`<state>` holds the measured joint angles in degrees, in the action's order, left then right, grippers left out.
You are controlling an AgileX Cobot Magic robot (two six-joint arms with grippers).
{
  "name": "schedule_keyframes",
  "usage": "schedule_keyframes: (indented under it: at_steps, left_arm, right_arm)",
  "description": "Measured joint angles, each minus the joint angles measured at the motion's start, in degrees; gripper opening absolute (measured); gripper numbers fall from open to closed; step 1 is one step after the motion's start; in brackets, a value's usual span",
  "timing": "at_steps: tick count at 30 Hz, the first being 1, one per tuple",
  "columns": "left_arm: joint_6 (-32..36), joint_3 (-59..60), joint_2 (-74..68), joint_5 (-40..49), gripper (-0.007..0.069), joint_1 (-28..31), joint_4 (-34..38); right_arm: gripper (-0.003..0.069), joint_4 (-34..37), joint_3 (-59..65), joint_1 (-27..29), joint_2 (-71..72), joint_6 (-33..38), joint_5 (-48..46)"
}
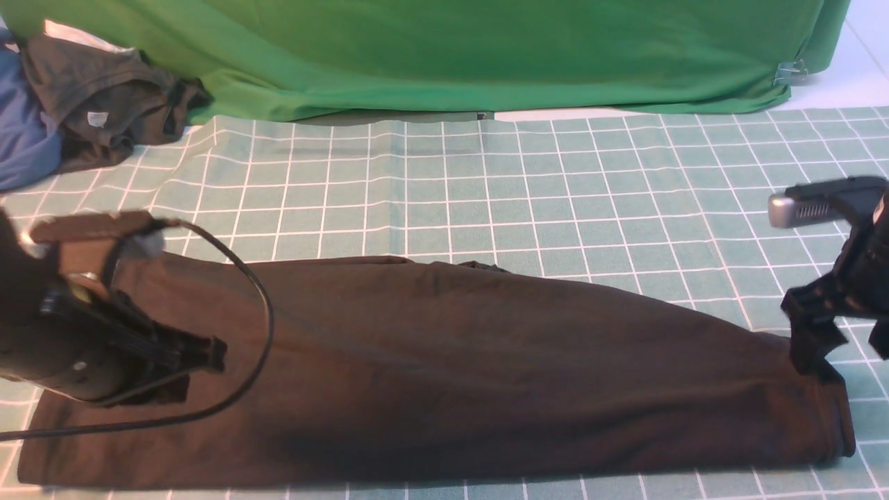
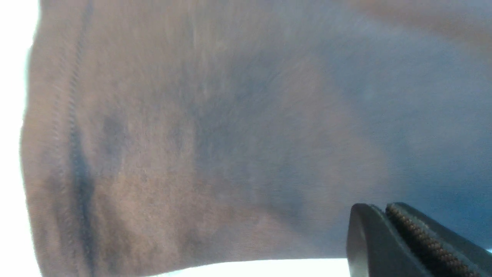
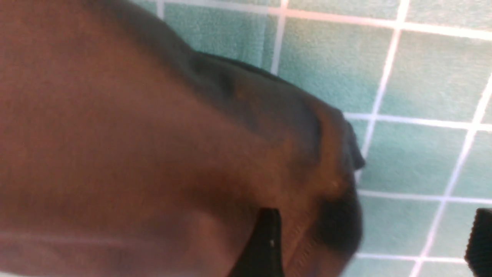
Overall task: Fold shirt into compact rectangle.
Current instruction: 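Pull the folded dark garment lengthwise by its ends to straighten it flat on the table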
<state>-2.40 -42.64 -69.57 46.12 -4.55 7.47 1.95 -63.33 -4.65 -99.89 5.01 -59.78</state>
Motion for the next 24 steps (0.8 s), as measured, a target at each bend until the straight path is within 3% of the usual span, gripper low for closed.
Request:
schedule_keyframes:
  at_steps: [5, 11, 14, 16, 17, 19, 24]
  left_arm:
    - [0.3, 0.0, 7.9, -0.1, 0.0007, 0.0, 3.7]
    - [1.6, 0.0, 13.3, -1.0, 0.0007, 0.0, 5.5]
    - [2.1, 0.0, 13.8, -1.0, 0.0007, 0.0, 5.8]
    - [2.4, 0.0, 13.8, -0.7, 0.0007, 0.0, 5.8]
    - [2.4, 0.0, 13.8, -0.7, 0.0007, 0.0, 5.9]
    - [2.4, 0.0, 13.8, -0.2, 0.0007, 0.0, 5.9]
    - [2.4, 0.0, 13.8, 0.7, 0.0007, 0.0, 5.9]
  right_arm:
    - [0.0629, 1.2, 5.7, 0.0, -0.5, -0.3, 8.6]
    - [0.0549, 2.3, 6.6, 0.0, -3.2, 0.2, 11.4]
    - [0.0449, 3.2, 6.2, 0.0, -3.8, 2.5, 11.2]
    - [0.0296, 4.7, 6.1, 0.0, -3.9, 4.2, 10.8]
    - [0.0276, 4.7, 6.1, 0.0, -3.9, 4.2, 10.7]
    - [0.0101, 5.6, 6.1, -0.3, -3.6, 5.5, 10.6]
    - [0.0076, 1.7, 6.7, -0.2, -0.5, 6.0, 10.8]
